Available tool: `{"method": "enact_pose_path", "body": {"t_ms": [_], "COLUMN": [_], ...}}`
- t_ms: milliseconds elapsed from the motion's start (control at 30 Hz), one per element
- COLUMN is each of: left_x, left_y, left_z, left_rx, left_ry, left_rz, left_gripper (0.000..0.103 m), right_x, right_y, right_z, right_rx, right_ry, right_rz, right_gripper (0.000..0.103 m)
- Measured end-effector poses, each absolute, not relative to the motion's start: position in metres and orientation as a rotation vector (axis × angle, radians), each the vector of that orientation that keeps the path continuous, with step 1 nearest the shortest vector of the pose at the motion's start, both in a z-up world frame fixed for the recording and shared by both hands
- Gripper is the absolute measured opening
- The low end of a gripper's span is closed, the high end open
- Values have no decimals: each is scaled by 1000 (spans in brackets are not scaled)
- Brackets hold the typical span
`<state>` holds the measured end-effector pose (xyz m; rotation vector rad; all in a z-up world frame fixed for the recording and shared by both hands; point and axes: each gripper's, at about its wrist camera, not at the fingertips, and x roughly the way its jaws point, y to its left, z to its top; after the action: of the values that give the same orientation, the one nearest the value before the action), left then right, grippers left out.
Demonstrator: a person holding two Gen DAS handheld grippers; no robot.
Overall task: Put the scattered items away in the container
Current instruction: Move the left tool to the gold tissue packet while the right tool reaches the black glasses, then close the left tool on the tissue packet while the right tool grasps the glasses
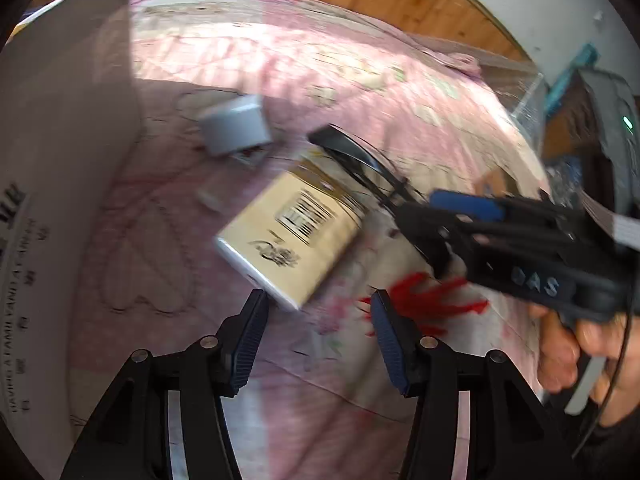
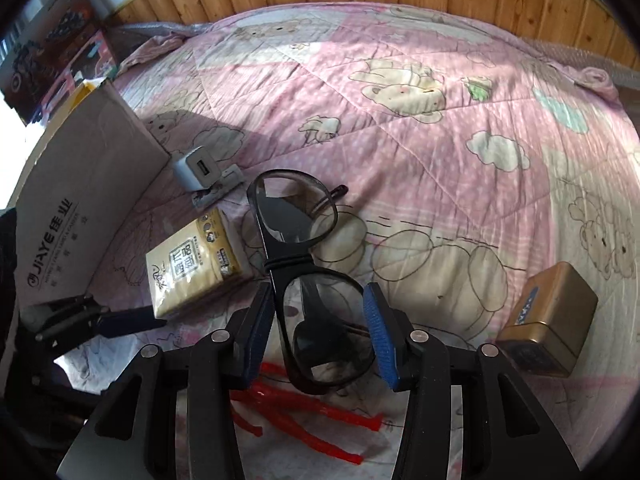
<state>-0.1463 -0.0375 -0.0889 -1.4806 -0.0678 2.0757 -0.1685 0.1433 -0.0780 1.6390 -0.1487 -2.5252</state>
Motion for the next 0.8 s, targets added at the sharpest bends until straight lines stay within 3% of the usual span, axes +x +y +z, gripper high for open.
{"method": "enact_pose_path", "body": {"t_ms": [233,300,400,533,667,800], "left_x": [-140,-152,-172,-183,-175,-170], "left_y": [-33,-25,-14,-8,-15,-20], "left_z": [-55,-55,-72,-99,-100,-98], "left_rx": [-1292,-1250,-1253,-1331,-1328,-1346], "left_ry": [162,208,268,240,213,185], "left_rz": [2278,2298,2263,2215,2213,2225], "left_gripper": [58,63,63,63,54,54], "right_x": [-174,-178,-184,-189,-190,-187], "right_y": [146,141,138,135,145,154], "right_z": [-80,-84,-92,-98,-93,-85], "right_rx": [1570,1566,1582,1572,1636,1653], "right_ry": [-158,-110,-103,-54,-180,-190], "right_rz": [-2521,-2505,-2485,-2499,-2436,-2431], "right_gripper": [58,58,58,60,54,54]}}
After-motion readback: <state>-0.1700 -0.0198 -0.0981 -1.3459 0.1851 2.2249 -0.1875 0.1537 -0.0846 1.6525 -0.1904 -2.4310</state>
